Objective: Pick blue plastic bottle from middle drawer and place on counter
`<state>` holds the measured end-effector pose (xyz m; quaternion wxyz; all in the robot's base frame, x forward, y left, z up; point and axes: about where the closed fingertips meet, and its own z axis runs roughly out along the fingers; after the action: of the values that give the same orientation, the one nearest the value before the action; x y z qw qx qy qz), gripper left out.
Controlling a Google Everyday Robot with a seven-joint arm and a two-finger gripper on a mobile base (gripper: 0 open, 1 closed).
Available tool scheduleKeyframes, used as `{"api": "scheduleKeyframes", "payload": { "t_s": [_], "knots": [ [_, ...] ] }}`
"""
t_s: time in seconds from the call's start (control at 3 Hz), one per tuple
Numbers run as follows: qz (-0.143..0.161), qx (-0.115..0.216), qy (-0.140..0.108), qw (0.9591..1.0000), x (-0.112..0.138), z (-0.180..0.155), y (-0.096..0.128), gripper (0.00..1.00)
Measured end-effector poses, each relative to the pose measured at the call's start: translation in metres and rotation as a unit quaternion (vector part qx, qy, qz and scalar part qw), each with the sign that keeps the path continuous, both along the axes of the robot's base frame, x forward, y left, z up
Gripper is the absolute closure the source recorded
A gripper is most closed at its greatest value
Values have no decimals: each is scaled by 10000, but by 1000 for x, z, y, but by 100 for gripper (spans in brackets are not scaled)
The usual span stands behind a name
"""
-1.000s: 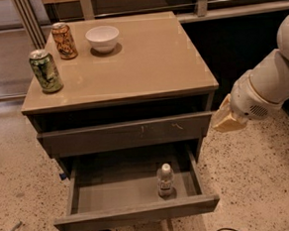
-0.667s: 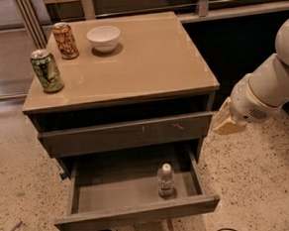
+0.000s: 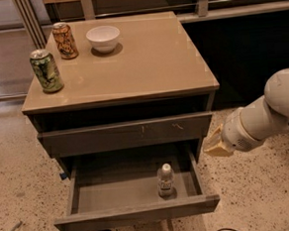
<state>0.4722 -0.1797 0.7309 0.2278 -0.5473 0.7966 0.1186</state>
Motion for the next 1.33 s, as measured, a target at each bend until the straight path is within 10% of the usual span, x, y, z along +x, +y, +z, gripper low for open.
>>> {"api": "scheduleKeyframes", "payload": {
  "t_s": [1.0,1.33],
  "knots": [
    [37,468,-378,9982,15,-65,12,98],
    [135,587,-480,9970,18,-88,17,79]
  ]
}}
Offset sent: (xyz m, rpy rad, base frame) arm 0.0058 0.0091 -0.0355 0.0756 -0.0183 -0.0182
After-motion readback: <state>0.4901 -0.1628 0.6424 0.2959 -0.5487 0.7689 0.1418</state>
